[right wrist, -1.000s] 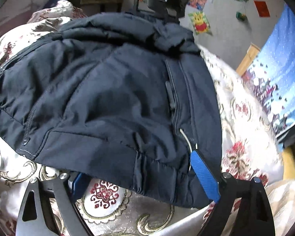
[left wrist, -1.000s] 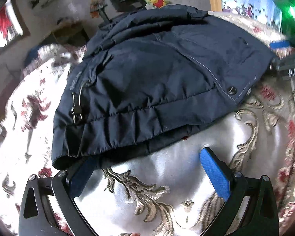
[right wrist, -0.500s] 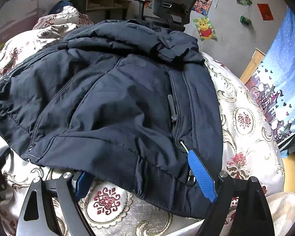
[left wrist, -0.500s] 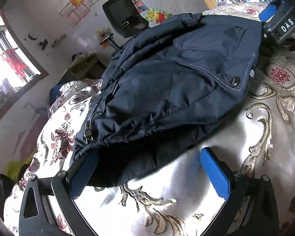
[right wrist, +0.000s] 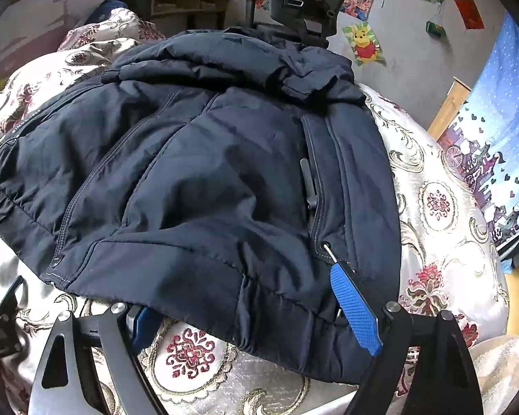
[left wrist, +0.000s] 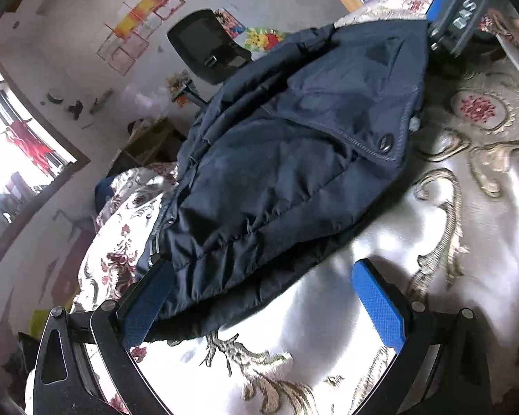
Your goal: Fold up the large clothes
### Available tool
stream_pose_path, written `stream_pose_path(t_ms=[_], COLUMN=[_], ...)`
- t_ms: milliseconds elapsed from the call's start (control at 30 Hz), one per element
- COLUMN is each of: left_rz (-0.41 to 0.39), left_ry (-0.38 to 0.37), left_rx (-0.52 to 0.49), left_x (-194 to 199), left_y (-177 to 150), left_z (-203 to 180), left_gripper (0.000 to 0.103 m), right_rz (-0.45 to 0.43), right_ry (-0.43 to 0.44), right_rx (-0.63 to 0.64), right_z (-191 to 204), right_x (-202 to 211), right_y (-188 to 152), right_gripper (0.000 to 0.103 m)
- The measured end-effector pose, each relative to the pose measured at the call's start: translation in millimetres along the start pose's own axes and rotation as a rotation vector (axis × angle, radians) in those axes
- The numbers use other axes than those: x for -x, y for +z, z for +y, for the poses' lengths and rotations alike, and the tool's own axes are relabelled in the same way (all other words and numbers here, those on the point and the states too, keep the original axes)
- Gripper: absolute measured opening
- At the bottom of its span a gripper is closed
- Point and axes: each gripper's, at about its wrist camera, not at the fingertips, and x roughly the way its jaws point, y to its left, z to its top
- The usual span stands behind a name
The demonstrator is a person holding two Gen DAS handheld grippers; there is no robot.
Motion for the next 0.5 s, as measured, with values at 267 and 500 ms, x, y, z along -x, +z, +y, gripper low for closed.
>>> stream_pose_path(t_ms=[267,500], left_rz=[0.019,0.053], left_ry=[0.020,0.045], left_rx=[-0.011,-0.035], left_x=[-23.3,-34.5], left_y=[7.1,9.8], left_z=[14.4,23.1], left_gripper=[0.102,0.063], right_rz=[0.040,0.125], right_ry=[-0.063,-0.157], right_rx=[0.052,0.136], right_z=[5.9,15.0], right_x=[-7.1,-24.9], right_y=[-3.4,-14.6], right_gripper=[0.087,0.087])
